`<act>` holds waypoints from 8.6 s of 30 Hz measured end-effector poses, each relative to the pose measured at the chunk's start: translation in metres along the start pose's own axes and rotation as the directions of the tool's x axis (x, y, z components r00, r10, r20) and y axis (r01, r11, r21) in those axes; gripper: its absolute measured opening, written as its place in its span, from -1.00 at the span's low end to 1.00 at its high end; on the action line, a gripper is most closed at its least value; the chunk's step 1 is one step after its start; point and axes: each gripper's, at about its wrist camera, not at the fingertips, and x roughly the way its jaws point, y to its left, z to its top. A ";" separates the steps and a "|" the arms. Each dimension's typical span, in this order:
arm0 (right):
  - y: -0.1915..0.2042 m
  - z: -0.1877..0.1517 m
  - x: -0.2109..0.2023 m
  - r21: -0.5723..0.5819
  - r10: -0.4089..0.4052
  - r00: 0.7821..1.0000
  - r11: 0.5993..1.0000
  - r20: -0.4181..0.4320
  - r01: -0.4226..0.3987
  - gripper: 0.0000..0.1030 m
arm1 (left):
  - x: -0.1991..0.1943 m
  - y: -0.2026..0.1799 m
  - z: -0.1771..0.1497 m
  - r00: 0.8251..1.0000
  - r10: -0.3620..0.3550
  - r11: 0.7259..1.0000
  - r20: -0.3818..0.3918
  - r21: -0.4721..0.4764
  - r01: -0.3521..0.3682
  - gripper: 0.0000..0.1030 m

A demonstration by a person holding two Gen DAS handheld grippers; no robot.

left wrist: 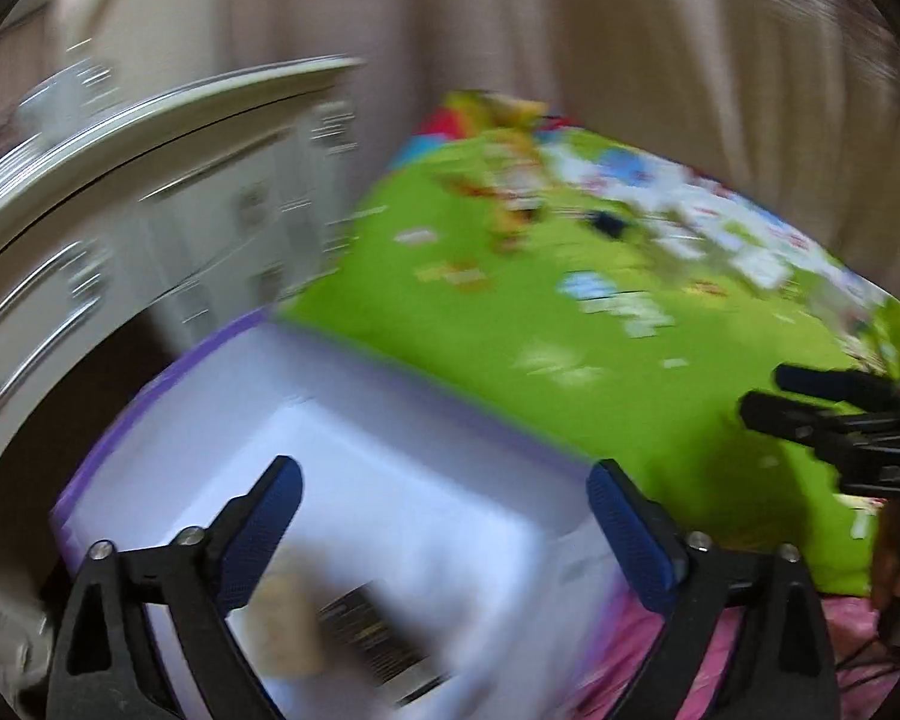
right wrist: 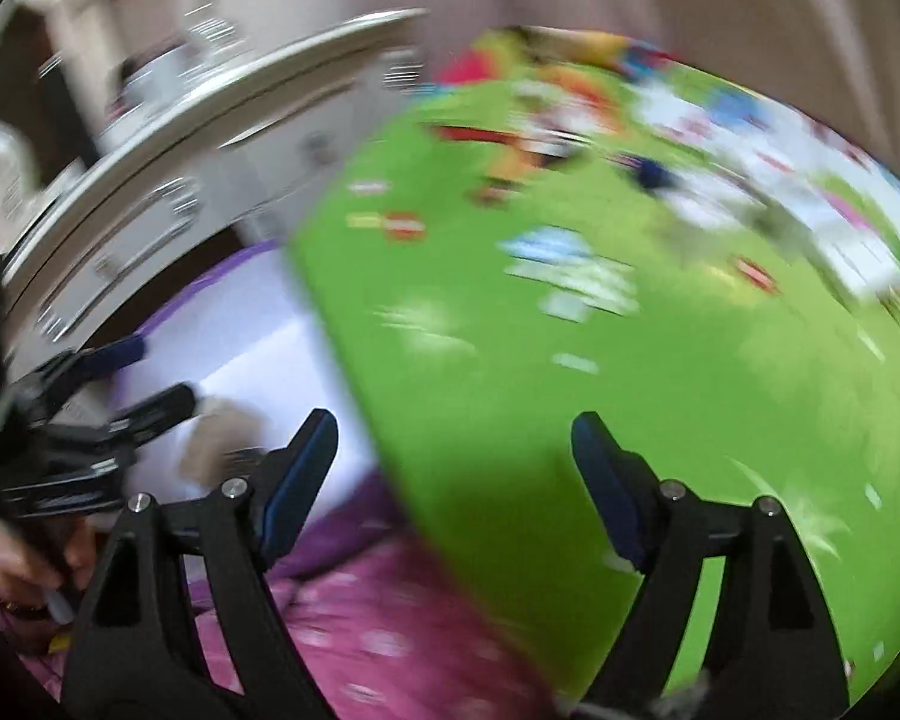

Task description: Organize rigid objects

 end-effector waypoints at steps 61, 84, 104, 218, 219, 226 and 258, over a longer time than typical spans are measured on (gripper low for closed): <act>-0.333 0.031 -0.014 0.110 -0.397 0.915 0.908 -0.074 0.403 0.42 | 0.212 -0.231 0.109 0.945 -0.251 0.880 -0.209 0.357 0.313 0.99; -0.151 -0.056 -0.150 0.285 -0.578 0.701 0.816 0.418 0.503 -0.27 | 0.033 -0.235 0.070 0.909 -0.326 0.926 0.258 0.280 0.253 -0.13; -0.035 -0.057 -0.246 0.266 -0.558 0.330 0.733 0.761 0.626 -0.25 | -0.114 -0.214 0.066 0.672 -0.379 0.920 0.636 0.335 0.201 -0.12; -0.466 0.001 -0.034 0.391 -0.520 0.840 0.748 -0.158 0.537 0.81 | 0.196 -0.294 0.094 0.918 -0.316 0.812 -0.237 0.432 0.391 1.00; -0.473 0.007 -0.031 0.381 -0.519 0.841 0.754 -0.156 0.536 0.81 | 0.196 -0.296 0.094 0.917 -0.318 0.807 -0.238 0.440 0.394 1.00; -0.436 0.004 -0.041 0.386 -0.453 0.883 0.798 -0.122 0.463 -0.28 | 0.223 -0.318 0.119 0.911 -0.324 0.793 -0.255 0.453 0.408 1.00; -0.336 -0.049 -0.062 0.341 -0.499 0.862 0.799 -0.084 0.496 -0.25 | 0.168 -0.285 0.066 0.922 -0.326 0.822 -0.207 0.419 0.385 0.72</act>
